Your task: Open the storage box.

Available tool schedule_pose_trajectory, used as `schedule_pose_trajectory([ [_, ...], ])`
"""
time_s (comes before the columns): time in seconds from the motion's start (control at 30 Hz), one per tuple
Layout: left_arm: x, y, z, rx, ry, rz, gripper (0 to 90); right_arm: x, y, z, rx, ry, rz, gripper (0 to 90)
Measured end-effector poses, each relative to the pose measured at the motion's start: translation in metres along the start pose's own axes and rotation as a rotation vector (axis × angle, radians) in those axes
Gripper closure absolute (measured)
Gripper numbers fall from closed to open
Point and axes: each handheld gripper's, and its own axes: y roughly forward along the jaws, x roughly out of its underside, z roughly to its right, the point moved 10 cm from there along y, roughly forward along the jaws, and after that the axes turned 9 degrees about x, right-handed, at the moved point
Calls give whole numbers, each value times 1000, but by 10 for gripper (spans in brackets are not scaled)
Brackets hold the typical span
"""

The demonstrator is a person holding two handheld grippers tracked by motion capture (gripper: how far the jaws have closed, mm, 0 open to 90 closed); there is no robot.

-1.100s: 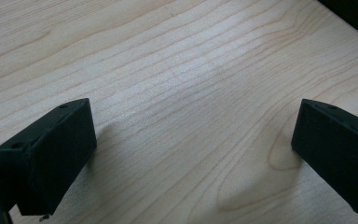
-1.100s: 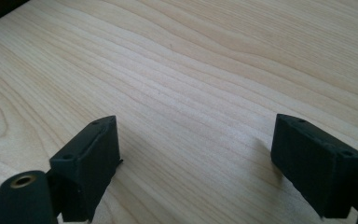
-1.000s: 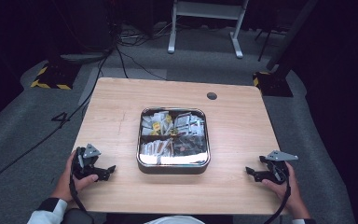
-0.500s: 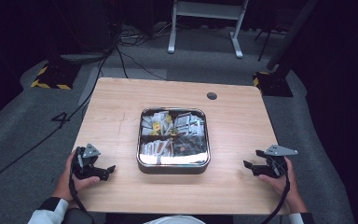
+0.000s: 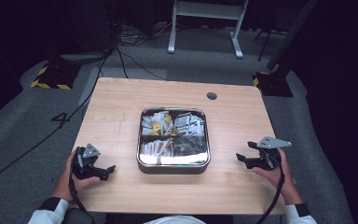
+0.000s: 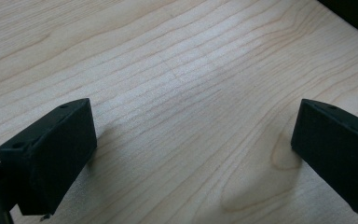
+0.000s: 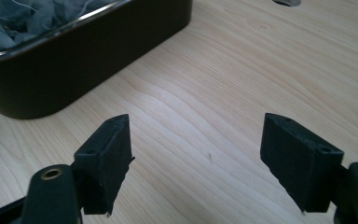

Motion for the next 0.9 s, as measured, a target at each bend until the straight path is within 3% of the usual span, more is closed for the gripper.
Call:
schedule_pose_trajectory([
  [0.27,0,0,0,0,1,-1,3,-32,2,-12,-44,-31,36,276],
  [0.33,0,0,0,-1,-2,-1,3,-46,5,-20,-66,-68,42,290],
  [0.53,0,0,0,-3,-3,0,3,-72,11,-33,-84,-107,62,293],
  [0.9,0,0,0,-1,-2,-2,3,-93,26,-54,-126,-138,59,290],
])
